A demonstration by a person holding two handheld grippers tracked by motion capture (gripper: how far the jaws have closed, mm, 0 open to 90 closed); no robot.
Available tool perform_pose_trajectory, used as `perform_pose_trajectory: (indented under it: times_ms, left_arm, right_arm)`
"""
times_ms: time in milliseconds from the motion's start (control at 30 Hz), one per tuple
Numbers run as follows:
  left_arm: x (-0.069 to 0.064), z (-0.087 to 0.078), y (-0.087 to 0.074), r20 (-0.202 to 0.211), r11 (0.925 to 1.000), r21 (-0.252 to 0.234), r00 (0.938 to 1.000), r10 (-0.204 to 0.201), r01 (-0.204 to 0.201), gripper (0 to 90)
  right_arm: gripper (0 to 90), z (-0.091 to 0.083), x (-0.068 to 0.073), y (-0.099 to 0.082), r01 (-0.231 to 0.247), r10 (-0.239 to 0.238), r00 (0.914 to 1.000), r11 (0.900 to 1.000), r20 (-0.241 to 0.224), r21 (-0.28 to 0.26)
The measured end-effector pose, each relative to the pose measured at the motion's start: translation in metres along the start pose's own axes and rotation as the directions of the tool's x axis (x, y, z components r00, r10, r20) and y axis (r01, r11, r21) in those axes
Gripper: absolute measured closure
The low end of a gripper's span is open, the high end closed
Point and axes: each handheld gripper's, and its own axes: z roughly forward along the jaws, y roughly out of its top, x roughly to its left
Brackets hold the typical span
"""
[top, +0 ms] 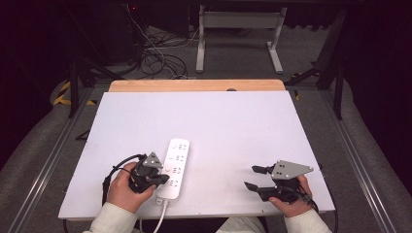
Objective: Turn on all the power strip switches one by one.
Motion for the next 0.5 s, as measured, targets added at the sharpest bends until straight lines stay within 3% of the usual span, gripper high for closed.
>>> perform_pose_trajectory:
  times_ms: [300, 500]
  left_arm:
    - [-0.0034, 0.0016, -0.0002, -0.023, 0.9999, 0.007, 0.9997, 0.008, -0.008, 89.9]
    - [-0.0017, 0.0023, -0.0029, -0.016, 1.0, -0.006, 0.9999, -0.004, 0.004, 90.0]
  right_arm:
    - [39.9, -0.0006, 0.0006, 0.0001, 0.003, -0.003, 1.0, 1.0, -0.001, -0.001]
    - [39.8, -0.0002, 0.0014, 0.0003, 0.006, -0.006, 1.0, 1.0, -0.005, -0.001]
